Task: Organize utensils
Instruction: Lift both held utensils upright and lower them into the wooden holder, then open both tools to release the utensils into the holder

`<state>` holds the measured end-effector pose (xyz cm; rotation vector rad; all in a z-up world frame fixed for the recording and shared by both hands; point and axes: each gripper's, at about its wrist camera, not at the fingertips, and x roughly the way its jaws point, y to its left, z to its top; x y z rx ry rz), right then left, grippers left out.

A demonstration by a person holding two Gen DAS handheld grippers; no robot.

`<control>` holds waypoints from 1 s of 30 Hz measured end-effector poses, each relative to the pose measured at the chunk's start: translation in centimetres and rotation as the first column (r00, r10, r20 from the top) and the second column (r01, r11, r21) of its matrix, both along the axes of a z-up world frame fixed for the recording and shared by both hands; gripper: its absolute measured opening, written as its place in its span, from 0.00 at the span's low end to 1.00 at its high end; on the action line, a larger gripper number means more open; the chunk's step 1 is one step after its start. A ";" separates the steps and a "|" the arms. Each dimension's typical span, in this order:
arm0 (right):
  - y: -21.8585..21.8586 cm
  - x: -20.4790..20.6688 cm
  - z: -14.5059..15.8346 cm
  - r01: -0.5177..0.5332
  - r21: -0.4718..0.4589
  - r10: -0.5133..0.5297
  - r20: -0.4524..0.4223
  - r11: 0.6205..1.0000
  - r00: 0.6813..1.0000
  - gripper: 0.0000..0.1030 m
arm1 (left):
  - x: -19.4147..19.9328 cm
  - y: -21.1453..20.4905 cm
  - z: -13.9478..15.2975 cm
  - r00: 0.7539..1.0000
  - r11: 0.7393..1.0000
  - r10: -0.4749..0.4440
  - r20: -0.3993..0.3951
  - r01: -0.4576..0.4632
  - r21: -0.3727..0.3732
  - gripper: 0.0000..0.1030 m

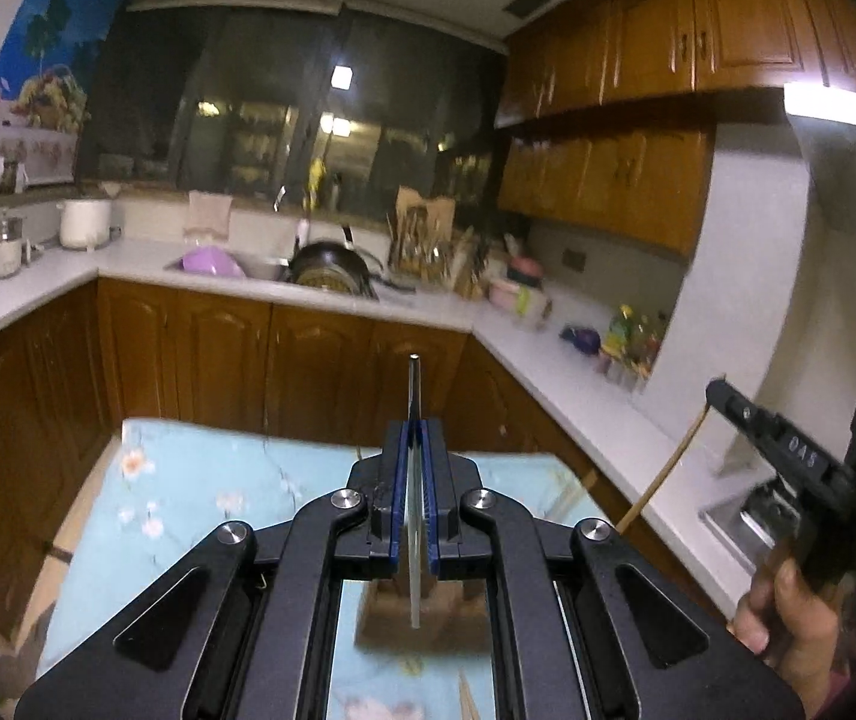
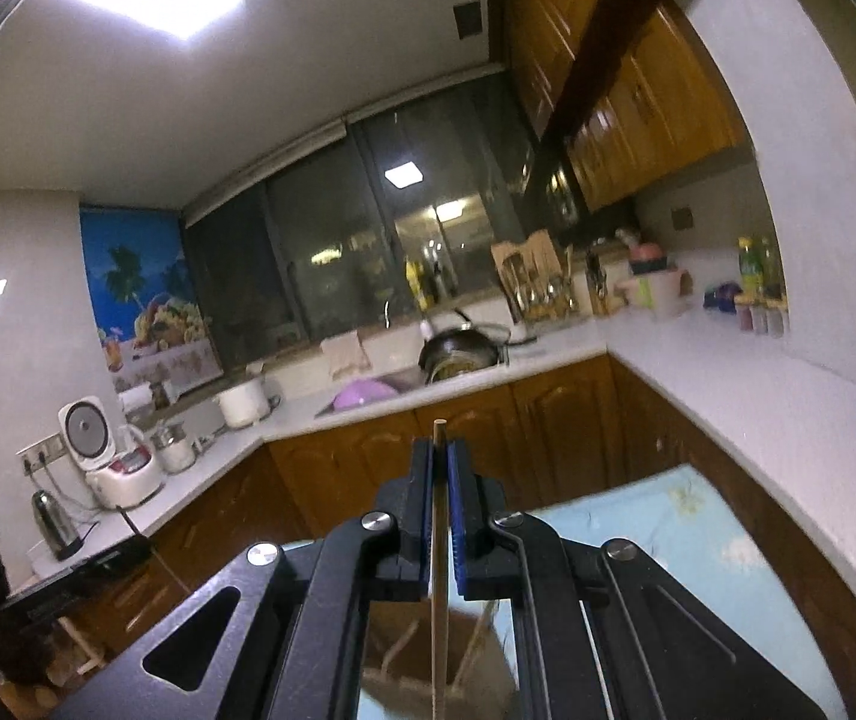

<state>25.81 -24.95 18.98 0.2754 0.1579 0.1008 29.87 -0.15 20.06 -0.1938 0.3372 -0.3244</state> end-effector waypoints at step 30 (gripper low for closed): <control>-0.1 6.0 -8.6 0.008 -0.015 -0.011 -0.179 1.000 0.984 0.06 | 7.1 -1.9 -11.7 0.980 0.998 0.049 -0.192 -0.043 0.034 0.05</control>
